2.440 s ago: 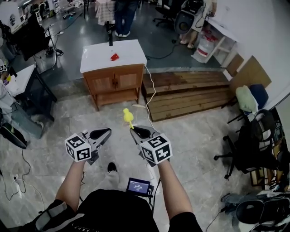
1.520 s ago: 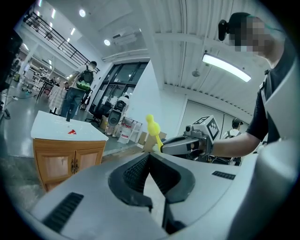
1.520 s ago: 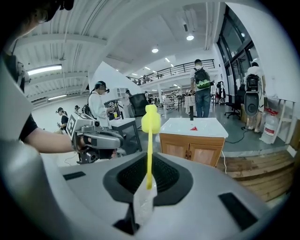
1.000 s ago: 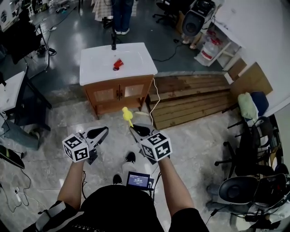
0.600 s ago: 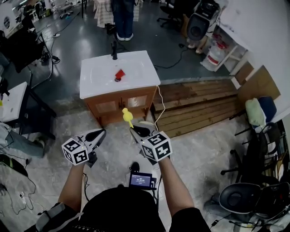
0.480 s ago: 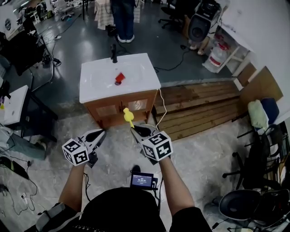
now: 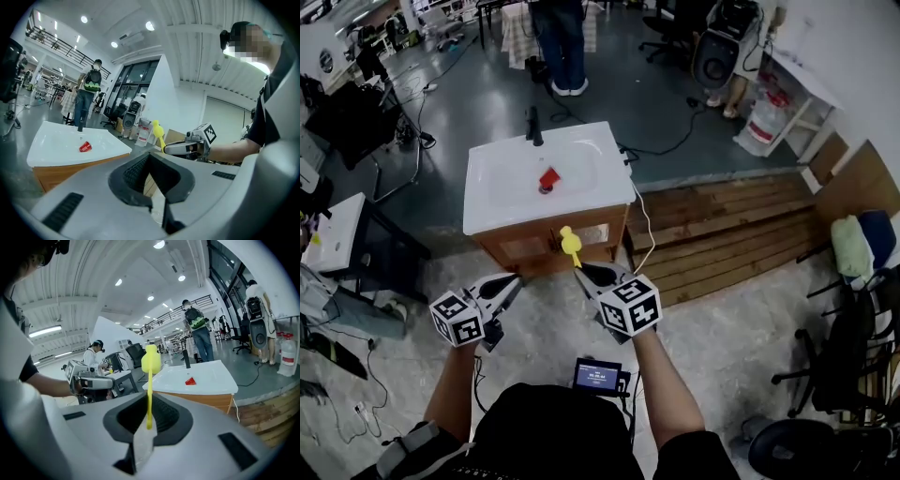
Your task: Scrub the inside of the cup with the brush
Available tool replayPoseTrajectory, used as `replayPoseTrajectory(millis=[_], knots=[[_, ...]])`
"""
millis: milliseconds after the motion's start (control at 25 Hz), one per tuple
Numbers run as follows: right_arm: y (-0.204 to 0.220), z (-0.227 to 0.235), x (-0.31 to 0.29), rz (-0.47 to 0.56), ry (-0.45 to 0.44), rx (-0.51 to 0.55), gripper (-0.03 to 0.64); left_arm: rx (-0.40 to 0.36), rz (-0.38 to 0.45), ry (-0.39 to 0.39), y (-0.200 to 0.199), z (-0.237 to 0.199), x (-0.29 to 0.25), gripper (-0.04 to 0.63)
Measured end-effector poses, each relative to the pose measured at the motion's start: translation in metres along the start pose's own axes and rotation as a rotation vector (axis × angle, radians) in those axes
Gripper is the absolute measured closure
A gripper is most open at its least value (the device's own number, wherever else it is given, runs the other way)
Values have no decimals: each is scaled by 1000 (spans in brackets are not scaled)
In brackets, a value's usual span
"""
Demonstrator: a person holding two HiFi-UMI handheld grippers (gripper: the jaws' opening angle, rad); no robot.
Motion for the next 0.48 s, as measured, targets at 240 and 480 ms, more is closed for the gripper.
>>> replayPoseTrajectory(millis=[240, 480], knots=[[-4, 25, -12, -12, -13, -19, 580, 24, -4, 18, -7, -17, -23, 592], [-14, 49, -37, -39, 0, -26, 578, 34, -14, 29, -10, -55, -46, 592]])
Point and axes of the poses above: the fingertips, and each gripper's own axes: x backward along the fingers, z to its right, y out of its underside, the point moved 6 cm from there along x, backward along the fingers, and after that the axes turned 7 degrees about -z, right-handed, at the moved point
